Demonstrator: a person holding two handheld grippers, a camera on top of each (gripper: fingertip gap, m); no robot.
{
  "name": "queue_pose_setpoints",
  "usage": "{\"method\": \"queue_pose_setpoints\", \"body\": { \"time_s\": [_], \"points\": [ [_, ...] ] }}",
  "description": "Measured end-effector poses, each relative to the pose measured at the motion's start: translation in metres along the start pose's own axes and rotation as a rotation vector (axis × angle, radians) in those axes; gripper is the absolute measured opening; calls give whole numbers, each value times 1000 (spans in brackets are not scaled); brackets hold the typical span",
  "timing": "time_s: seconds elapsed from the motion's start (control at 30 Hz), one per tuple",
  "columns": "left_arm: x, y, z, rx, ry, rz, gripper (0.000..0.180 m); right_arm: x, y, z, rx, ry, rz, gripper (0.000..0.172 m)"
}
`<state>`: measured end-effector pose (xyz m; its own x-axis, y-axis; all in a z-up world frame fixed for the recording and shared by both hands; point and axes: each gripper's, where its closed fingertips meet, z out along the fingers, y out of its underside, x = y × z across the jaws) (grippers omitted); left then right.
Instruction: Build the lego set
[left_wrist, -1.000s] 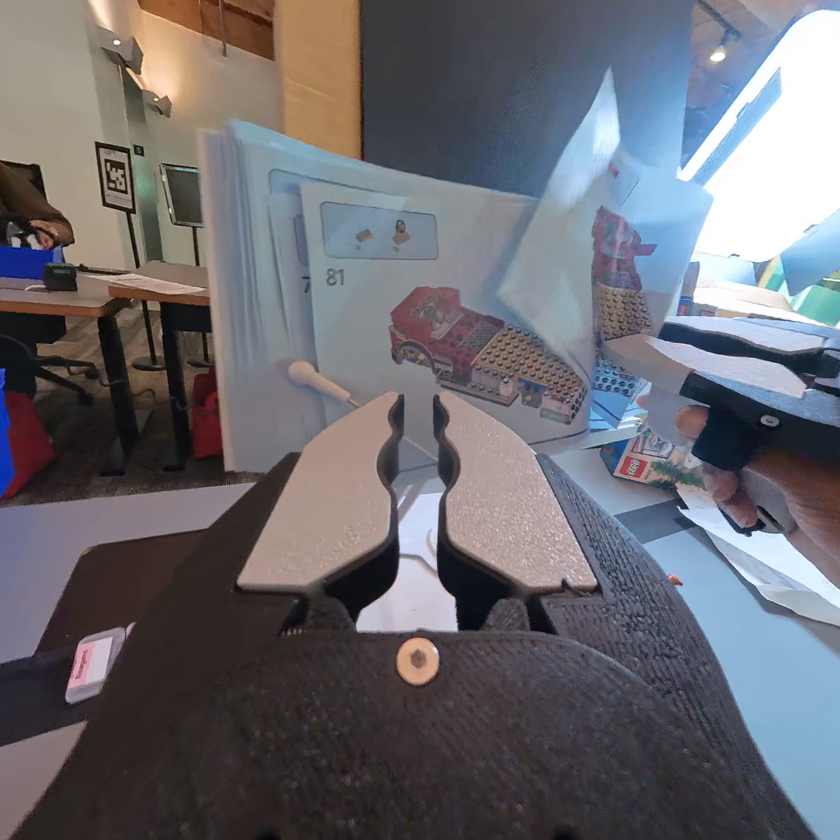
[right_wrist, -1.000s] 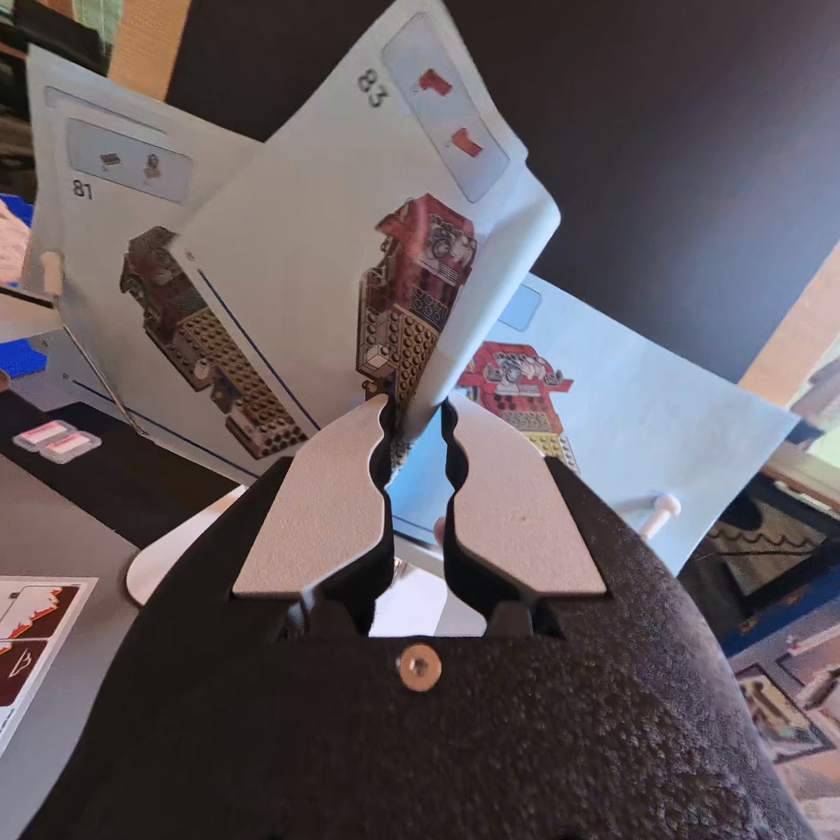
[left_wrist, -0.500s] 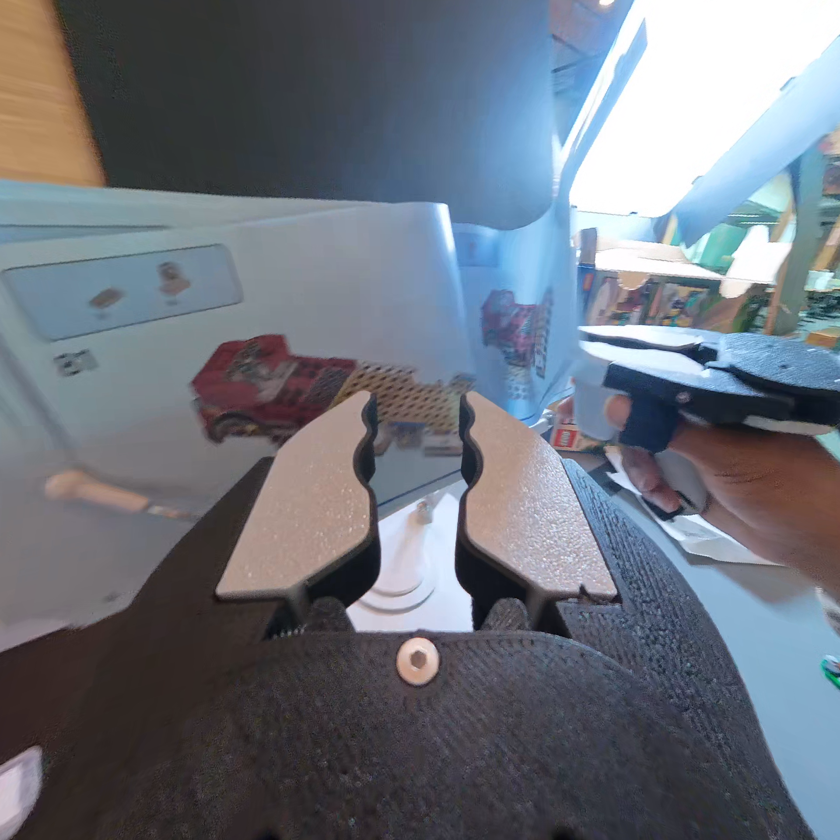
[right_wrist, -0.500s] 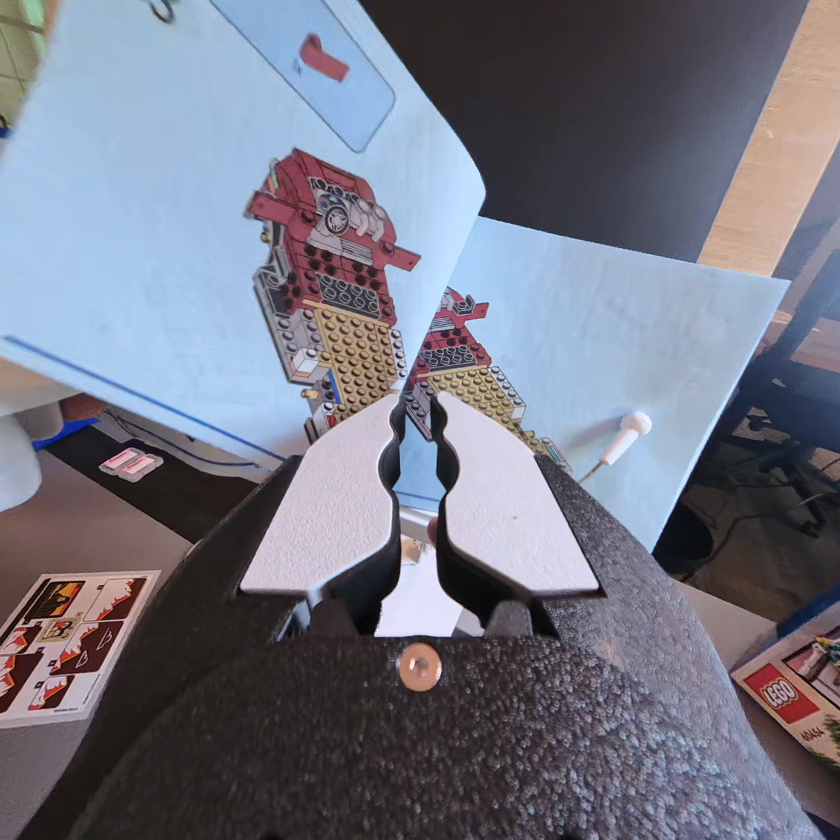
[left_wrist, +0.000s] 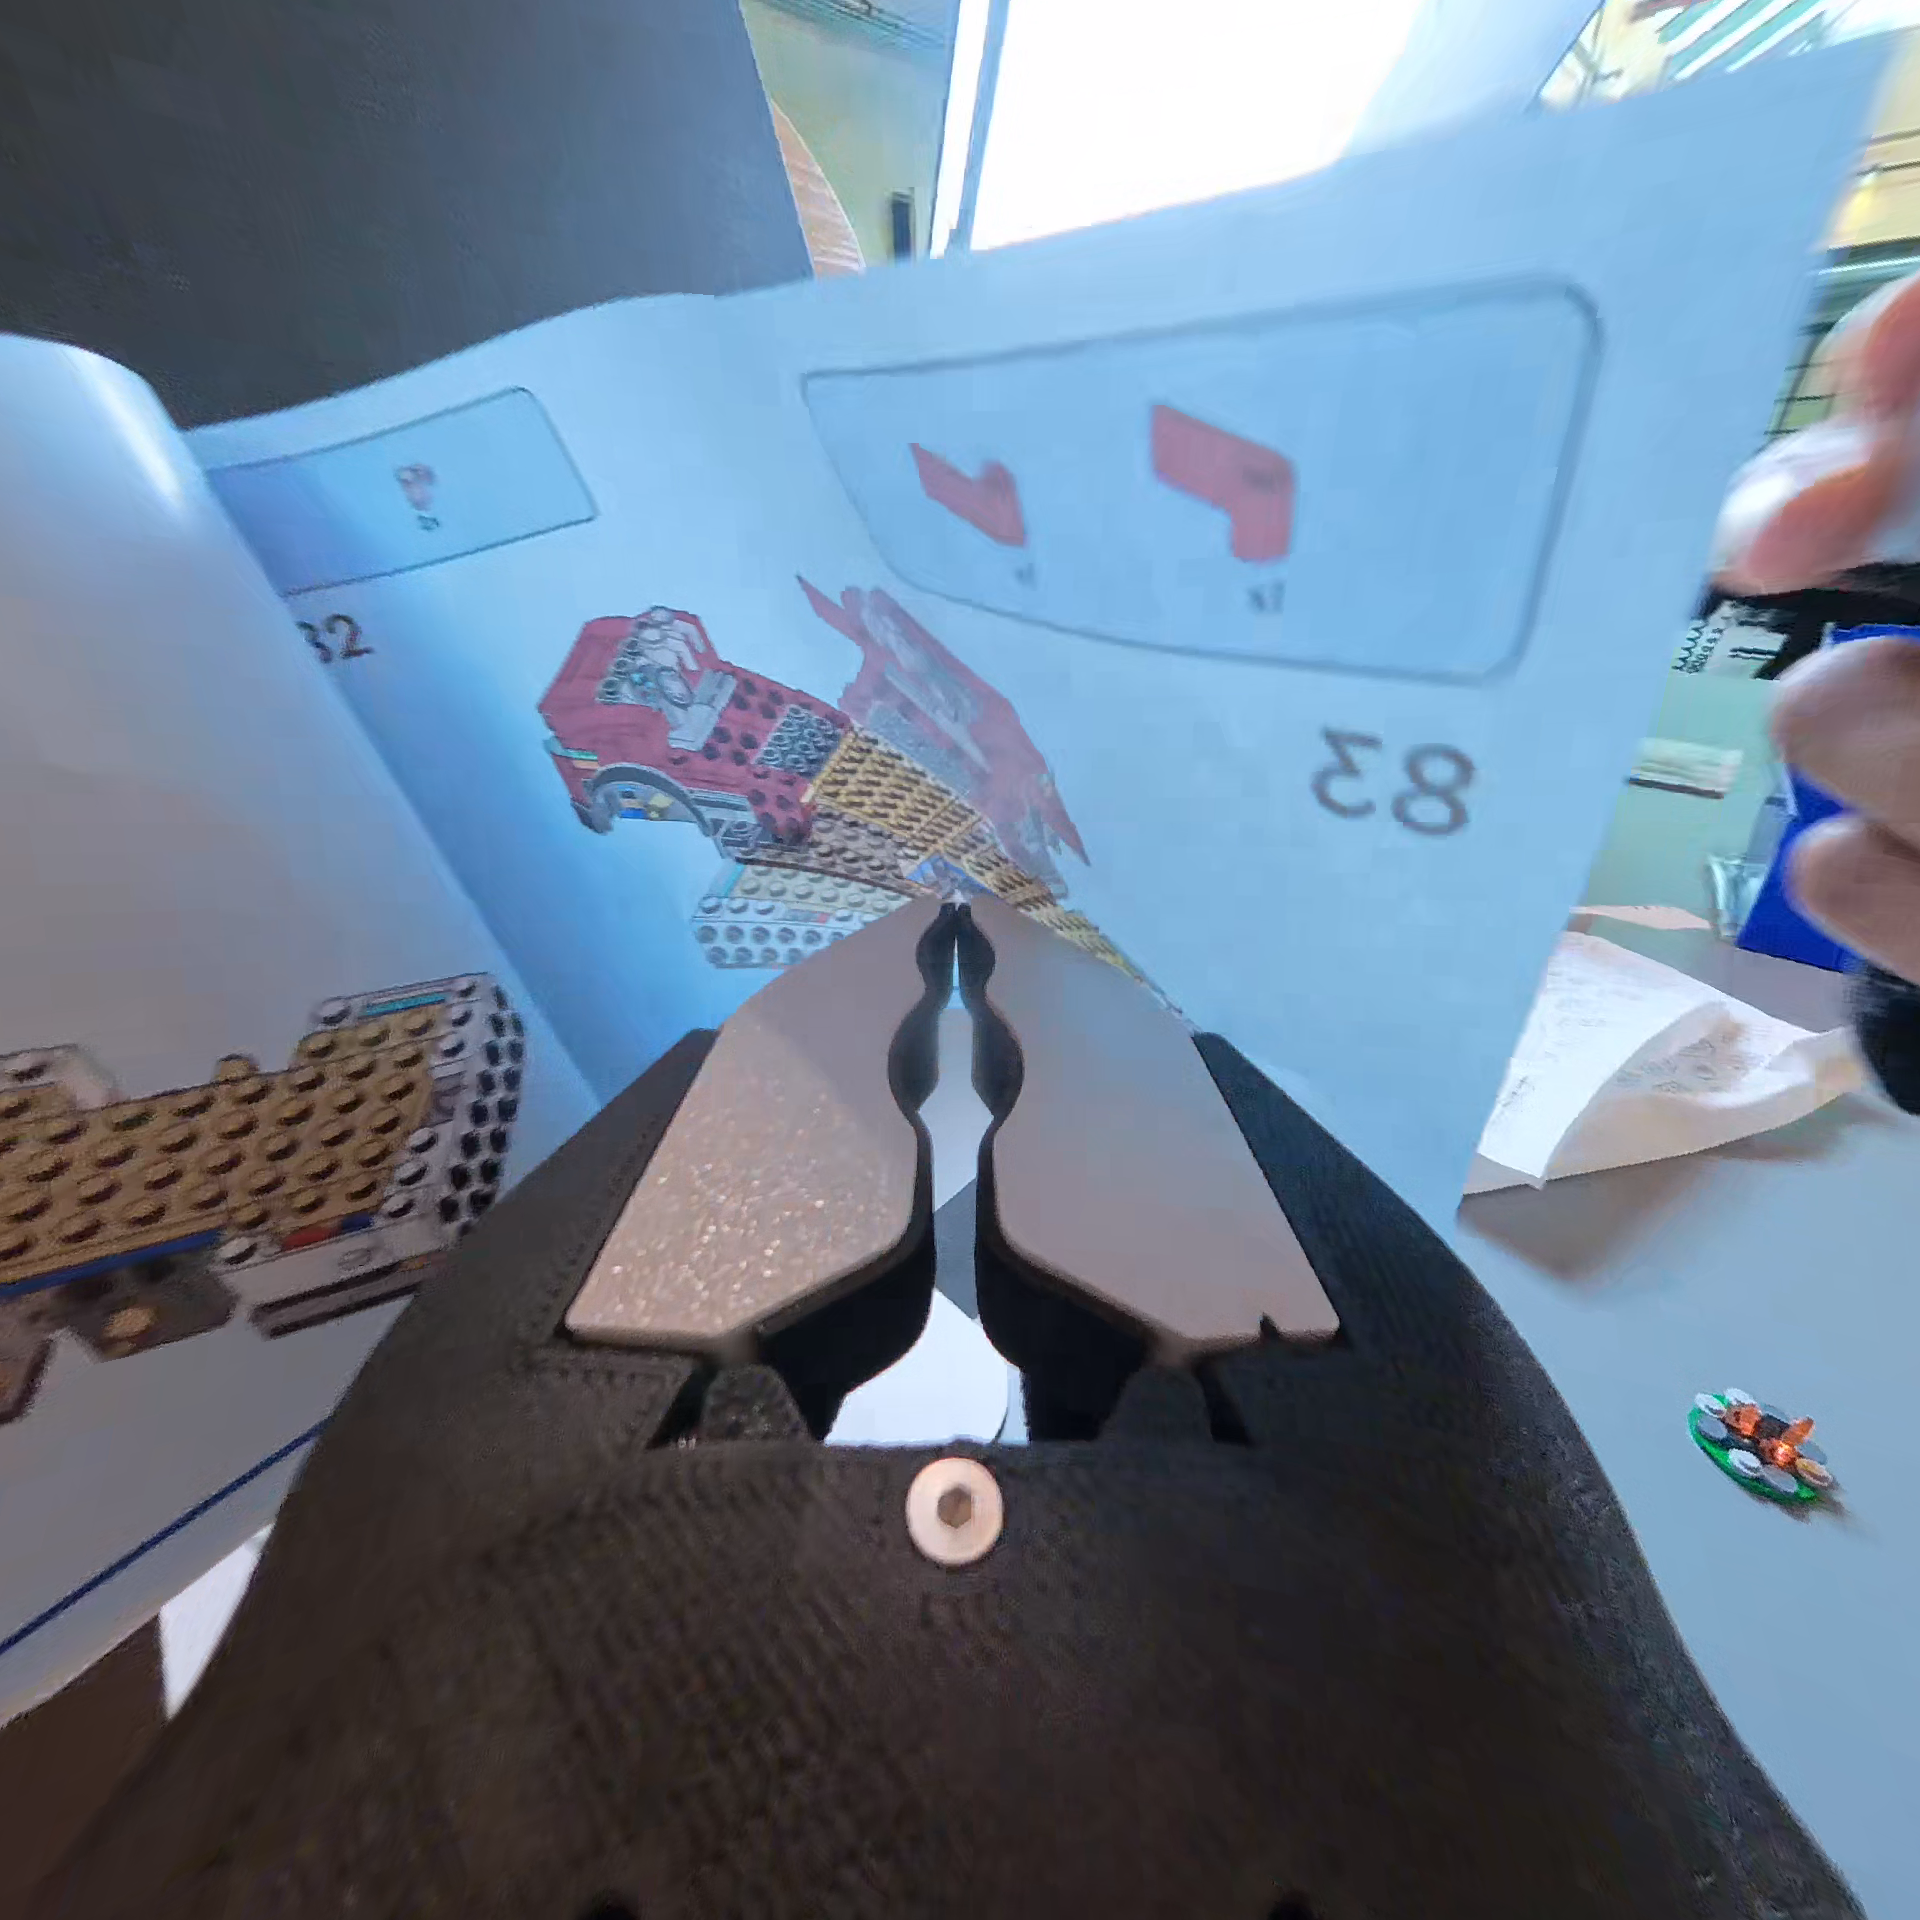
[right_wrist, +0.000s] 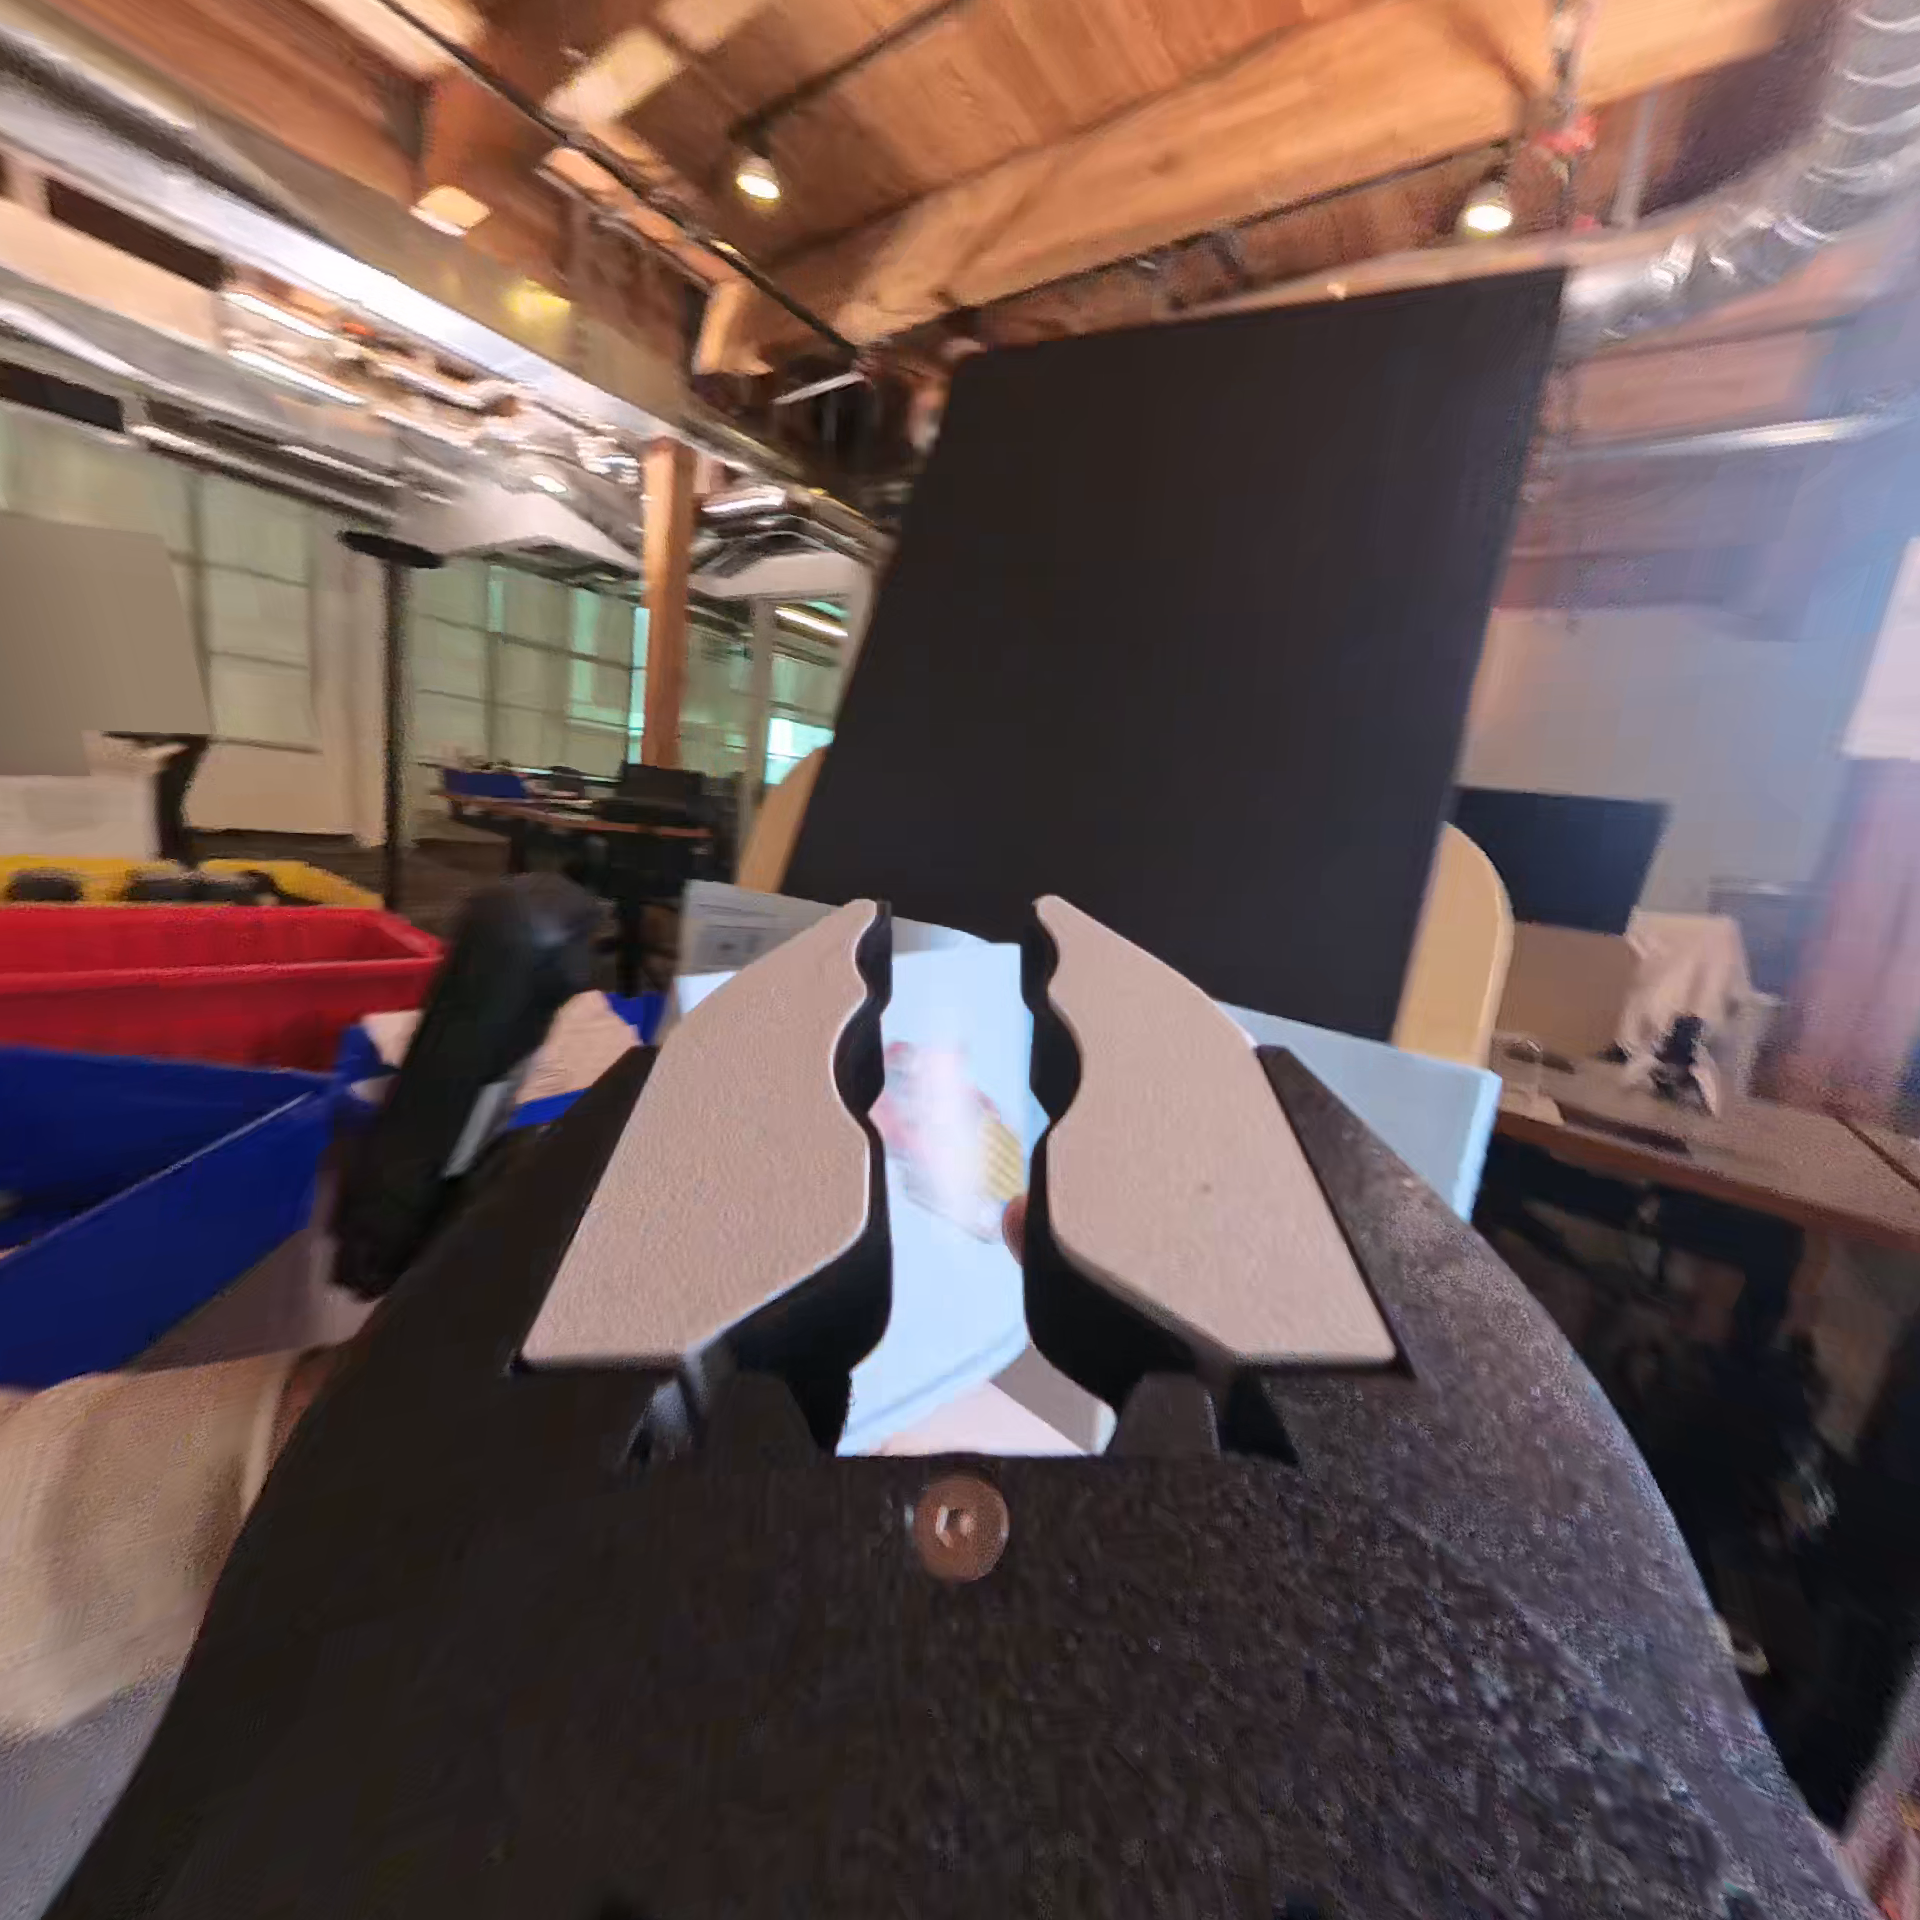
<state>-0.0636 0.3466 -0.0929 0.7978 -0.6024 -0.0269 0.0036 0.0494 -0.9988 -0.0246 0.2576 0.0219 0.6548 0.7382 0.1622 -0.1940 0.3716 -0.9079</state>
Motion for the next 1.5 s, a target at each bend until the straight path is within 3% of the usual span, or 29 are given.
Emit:
{"method": "queue_pose_setpoints", "body": {
  "time_s": [0.13, 0.2, 0.3, 0.43, 0.6, 0.67, 0.77, 0.93, 1.17, 1.33, 1.5],
  "points": [
    [21, 7, 20, -52, 110, -22, 0, -75, -13, 1, -12, -227, -120, 18],
    [28, 10, 23, -74, 155, -33, 0, -84, -3, 9, -81, -239, -115, 11],
    [9, 13, 14, -67, 92, -103, 0, -79, 36, 21, -273, -231, -131, 12],
    [-16, 16, -12, -43, 18, -153, 0, -40, 92, 36, -444, -62, -241, 12],
    [-59, 3, -61, 30, -195, -86, 1, 62, 146, 44, -593, 274, -263, 17],
    [-82, -5, -80, 52, -290, -63, 1, 87, 157, 41, -603, 324, -289, 19],
    [-111, -13, -105, 67, -393, -60, 0, 90, 155, 30, -563, 326, -249, 20],
    [-141, -20, -129, 77, -490, -48, 0, 44, 128, -10, -478, 219, -210, 19],
    [-156, 6, -141, 61, -571, -171, 9, 1, 110, -68, -456, 146, -211, 24],
    [-145, 32, -120, -29, -475, -277, 33, -20, 125, -45, -477, 72, -191, 40],
    [-149, 28, -114, 1, -490, -331, 27, -31, 151, 14, -500, 52, -177, 53]
  ]
}}
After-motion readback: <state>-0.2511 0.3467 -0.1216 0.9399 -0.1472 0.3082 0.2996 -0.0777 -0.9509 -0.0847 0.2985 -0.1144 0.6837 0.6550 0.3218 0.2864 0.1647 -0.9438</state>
